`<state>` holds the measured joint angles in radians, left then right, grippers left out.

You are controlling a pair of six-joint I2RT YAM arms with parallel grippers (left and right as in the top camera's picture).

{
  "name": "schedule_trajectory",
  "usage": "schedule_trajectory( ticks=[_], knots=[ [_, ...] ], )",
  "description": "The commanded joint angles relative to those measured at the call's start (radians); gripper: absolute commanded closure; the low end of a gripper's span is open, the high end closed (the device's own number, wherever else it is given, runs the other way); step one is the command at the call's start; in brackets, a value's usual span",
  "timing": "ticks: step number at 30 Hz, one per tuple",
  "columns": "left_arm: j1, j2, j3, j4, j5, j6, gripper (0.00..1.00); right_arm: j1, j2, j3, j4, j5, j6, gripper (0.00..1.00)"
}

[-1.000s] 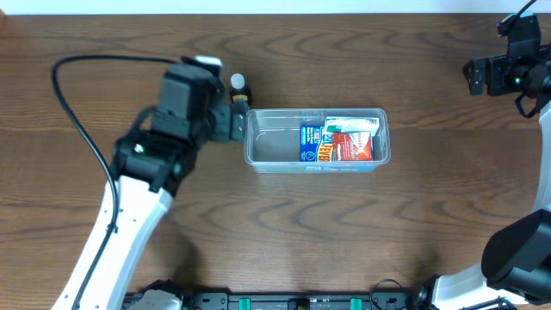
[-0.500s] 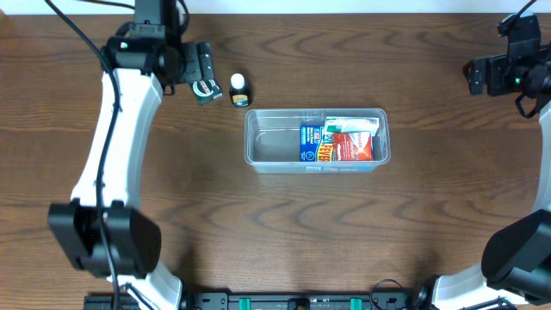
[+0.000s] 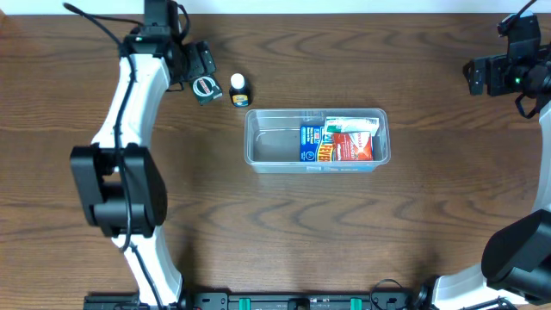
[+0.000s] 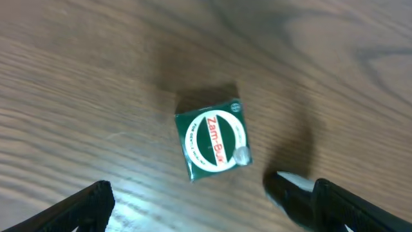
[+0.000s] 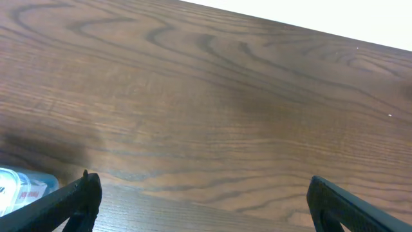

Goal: Pack container
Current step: 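Move the left gripper to the green Zam-Buk box and grasp it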

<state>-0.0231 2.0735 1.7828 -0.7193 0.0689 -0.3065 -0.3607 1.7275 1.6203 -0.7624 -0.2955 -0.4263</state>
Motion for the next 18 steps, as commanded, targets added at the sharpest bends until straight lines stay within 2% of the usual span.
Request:
schedule_trajectory(
  ticks=[1, 13, 18],
  knots=[
    [0.0, 0.042, 0.024, 0.01, 0.002, -0.077, 0.02, -0.006, 0.006, 0.003, -0.001, -0.007, 0.011, 0.01],
    [-0.009, 0.135, 0.024, 0.06, -0.012, -0.161, 0.02, -0.006, 0.006, 0.003, -0.001, -0.007, 0.011, 0.01],
    [-0.026, 0.167, 0.024, 0.074, -0.06, -0.19, 0.02, -0.006, 0.006, 0.003, -0.001, -0.007, 0.011, 0.01]
  ],
)
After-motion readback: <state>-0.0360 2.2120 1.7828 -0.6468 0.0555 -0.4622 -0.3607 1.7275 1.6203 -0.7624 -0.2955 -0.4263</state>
